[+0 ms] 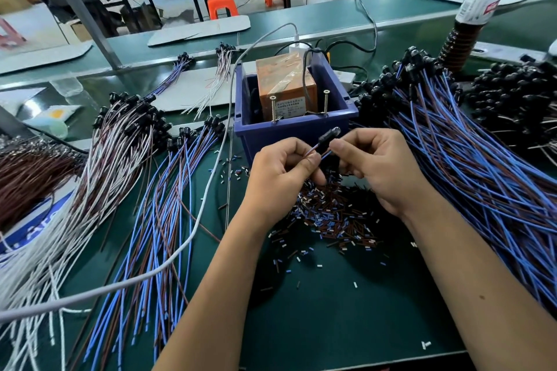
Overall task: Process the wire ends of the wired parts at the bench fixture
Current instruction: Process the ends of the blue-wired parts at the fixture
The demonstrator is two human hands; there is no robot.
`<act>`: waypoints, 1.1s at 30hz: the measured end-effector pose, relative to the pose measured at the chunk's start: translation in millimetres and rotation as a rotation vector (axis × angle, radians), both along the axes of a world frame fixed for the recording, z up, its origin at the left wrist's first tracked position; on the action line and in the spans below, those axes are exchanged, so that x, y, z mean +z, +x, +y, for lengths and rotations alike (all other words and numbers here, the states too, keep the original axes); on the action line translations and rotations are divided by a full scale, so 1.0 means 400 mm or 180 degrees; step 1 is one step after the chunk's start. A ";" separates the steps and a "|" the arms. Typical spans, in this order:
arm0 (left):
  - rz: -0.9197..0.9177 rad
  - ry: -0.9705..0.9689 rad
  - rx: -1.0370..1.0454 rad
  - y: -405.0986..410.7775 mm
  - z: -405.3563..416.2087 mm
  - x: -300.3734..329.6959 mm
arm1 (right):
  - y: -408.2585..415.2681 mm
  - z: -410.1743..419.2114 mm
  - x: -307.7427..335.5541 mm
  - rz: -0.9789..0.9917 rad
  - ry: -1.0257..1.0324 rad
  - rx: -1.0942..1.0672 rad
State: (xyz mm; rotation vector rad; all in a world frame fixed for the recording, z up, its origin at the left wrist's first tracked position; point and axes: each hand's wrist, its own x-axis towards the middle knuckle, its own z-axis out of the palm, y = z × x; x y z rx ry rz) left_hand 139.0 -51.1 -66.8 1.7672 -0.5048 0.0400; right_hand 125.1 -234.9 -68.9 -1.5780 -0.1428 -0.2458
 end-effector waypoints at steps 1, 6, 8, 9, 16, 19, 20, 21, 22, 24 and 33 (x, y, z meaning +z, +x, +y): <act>-0.0035 0.0021 0.0003 0.001 0.003 -0.001 | 0.002 -0.004 0.001 -0.0002 0.0076 -0.0009; -0.0064 -0.0260 0.0273 0.011 0.024 0.001 | 0.011 -0.045 0.004 -0.0028 0.0503 -0.0467; -0.0026 -0.0468 0.0378 0.007 0.016 0.002 | 0.005 -0.024 -0.002 -0.0157 0.0156 -0.0371; -0.0037 -0.0505 0.0411 0.005 0.008 0.000 | 0.002 -0.006 -0.004 -0.0187 0.0082 -0.0281; -0.0161 -0.0742 0.0377 -0.011 -0.025 -0.012 | -0.013 0.068 0.002 -0.0190 0.0635 0.0013; -0.0533 -0.0676 0.0586 -0.021 -0.030 -0.008 | -0.014 0.074 0.006 -0.0136 0.0953 0.0008; -0.0833 -0.0568 0.0798 -0.026 -0.032 -0.006 | -0.014 0.074 0.006 -0.0179 0.0915 -0.0003; -0.1159 -0.0440 0.1057 -0.031 -0.034 -0.004 | -0.013 0.074 0.006 -0.0256 0.0799 -0.0043; -0.1437 -0.0357 0.1312 -0.036 -0.037 -0.002 | -0.012 0.074 0.006 -0.0346 0.0678 -0.0077; -0.1722 -0.0417 0.1714 -0.041 -0.040 0.000 | -0.010 0.071 0.006 -0.0502 0.0605 -0.0088; -0.1160 -0.0943 0.2521 -0.025 -0.025 0.011 | -0.006 0.062 -0.004 -0.1056 -0.0105 -0.1289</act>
